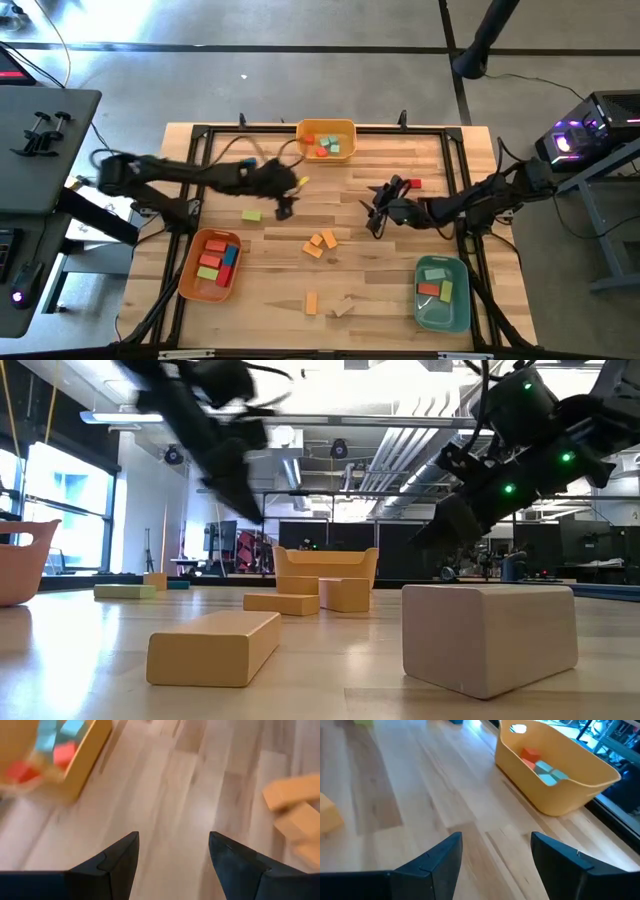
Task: Sort blocks by size
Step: Put the thin light green block into the green bin
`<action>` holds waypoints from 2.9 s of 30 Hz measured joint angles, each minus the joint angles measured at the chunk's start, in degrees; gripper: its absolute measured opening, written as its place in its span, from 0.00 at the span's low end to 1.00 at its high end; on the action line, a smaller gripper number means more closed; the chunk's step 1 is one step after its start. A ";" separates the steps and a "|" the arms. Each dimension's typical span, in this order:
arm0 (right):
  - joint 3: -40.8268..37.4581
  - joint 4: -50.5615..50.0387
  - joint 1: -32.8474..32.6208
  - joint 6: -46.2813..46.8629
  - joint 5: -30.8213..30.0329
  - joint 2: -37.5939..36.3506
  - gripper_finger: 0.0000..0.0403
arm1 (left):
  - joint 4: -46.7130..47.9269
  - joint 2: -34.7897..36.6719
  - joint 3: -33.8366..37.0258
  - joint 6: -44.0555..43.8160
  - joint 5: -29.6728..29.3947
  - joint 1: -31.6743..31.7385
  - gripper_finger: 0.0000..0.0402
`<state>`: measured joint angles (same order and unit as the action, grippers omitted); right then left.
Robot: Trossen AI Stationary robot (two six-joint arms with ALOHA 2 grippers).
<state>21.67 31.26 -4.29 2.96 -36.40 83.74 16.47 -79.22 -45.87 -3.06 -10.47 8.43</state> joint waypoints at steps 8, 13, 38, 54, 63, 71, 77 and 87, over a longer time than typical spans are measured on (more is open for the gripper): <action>0.00 3.83 -0.09 1.15 5.25 0.00 0.57 | 1.42 18.35 16.67 -5.34 0.73 -3.46 0.57; 0.00 5.72 -0.10 1.30 6.85 0.00 0.57 | 2.67 20.77 22.77 6.17 6.87 -5.01 0.57; 0.00 7.14 -0.09 3.02 10.14 0.00 0.57 | 1.82 13.77 24.49 6.12 10.40 -2.18 0.57; 0.00 7.13 -0.26 4.56 12.64 0.00 0.57 | 0.89 13.81 24.46 6.52 9.57 -2.23 0.25; 0.00 7.17 -0.26 4.55 13.03 -0.42 0.57 | -7.45 13.66 21.78 4.82 6.30 -2.07 0.23; 0.00 7.15 -0.26 4.55 13.09 -1.38 0.57 | 3.06 13.70 13.41 4.28 2.08 -1.82 0.24; 0.00 7.19 -0.26 4.57 13.38 -1.38 0.57 | 11.98 13.30 11.20 -4.30 3.40 1.93 0.39; 0.00 7.20 -0.26 4.70 14.12 -1.38 0.57 | 9.85 0.14 10.85 -4.11 9.55 2.31 0.66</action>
<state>21.67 38.46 -4.56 7.66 -22.28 82.37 26.32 -79.08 -35.03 -7.17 -0.92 10.74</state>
